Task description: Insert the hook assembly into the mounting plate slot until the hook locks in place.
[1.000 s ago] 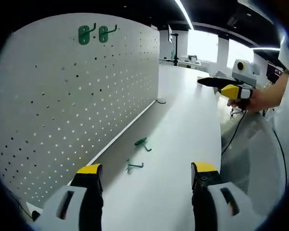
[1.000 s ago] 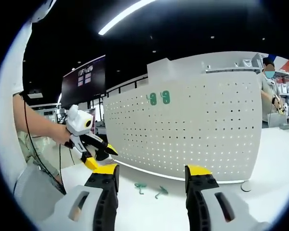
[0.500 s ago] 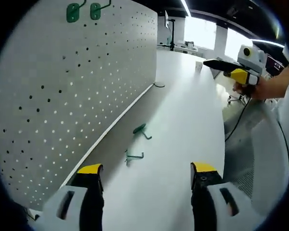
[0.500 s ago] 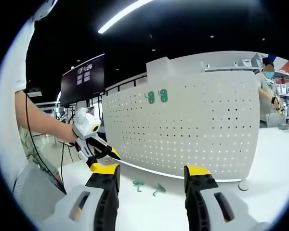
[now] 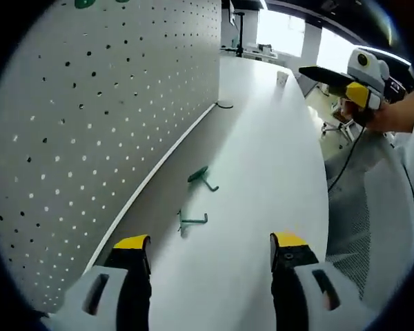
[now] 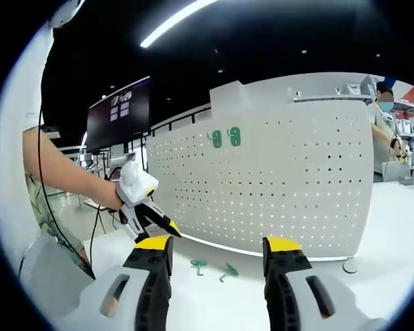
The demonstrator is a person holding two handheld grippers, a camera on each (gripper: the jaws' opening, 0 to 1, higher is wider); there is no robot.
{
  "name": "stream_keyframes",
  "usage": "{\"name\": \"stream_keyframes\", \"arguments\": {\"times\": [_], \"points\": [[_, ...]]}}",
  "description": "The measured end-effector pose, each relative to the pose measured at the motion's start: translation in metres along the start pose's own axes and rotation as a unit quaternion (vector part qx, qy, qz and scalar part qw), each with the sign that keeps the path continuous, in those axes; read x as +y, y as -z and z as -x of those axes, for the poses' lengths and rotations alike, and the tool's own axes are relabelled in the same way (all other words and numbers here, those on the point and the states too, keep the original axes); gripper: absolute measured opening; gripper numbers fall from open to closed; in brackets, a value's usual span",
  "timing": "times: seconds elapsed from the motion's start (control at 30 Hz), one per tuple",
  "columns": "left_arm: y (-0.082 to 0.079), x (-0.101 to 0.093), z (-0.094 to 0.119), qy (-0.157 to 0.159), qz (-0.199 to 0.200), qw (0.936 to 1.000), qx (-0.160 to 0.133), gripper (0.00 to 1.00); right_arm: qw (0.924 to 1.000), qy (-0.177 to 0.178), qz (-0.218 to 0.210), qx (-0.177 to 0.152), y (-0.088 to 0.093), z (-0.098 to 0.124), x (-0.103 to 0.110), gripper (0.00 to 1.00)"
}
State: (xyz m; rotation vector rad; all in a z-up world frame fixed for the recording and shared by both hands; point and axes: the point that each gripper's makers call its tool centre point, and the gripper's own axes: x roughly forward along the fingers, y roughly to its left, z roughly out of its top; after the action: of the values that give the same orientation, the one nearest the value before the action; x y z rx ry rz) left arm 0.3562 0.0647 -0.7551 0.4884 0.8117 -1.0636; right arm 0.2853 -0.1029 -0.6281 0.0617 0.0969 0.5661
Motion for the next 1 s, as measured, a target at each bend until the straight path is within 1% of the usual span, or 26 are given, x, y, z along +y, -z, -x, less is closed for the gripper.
{"name": "stream_keyframes", "arguments": {"times": [0.3,0.43,0.57,0.73,0.8,1.0], "points": [[0.004,0.008,-0.018,0.006,0.005,0.9997,0.025,0.72,1.0000,0.000,-0.004,-0.001,-0.001,-0.003,-0.001,0.50],[0.006,0.007,-0.024,0.011,0.005,0.9993,0.034,0.72,1.0000,0.003,-0.009,-0.002,0.001,-0.004,-0.004,0.49],[0.011,0.008,-0.033,0.016,0.003,0.9987,0.049,0.71,0.9999,0.005,-0.011,-0.003,0.002,-0.004,-0.007,0.49],[0.013,0.012,-0.040,0.019,0.008,0.9980,0.059,0.71,0.9999,0.008,-0.013,-0.003,0.002,-0.004,-0.009,0.49],[0.017,0.014,-0.043,0.019,0.008,0.9975,0.067,0.71,0.9999,0.009,-0.013,-0.002,0.003,-0.004,-0.011,0.49],[0.022,0.014,-0.051,0.024,0.010,0.9963,0.082,0.71,0.9998,0.013,-0.014,0.000,0.005,-0.003,-0.015,0.49]]}}
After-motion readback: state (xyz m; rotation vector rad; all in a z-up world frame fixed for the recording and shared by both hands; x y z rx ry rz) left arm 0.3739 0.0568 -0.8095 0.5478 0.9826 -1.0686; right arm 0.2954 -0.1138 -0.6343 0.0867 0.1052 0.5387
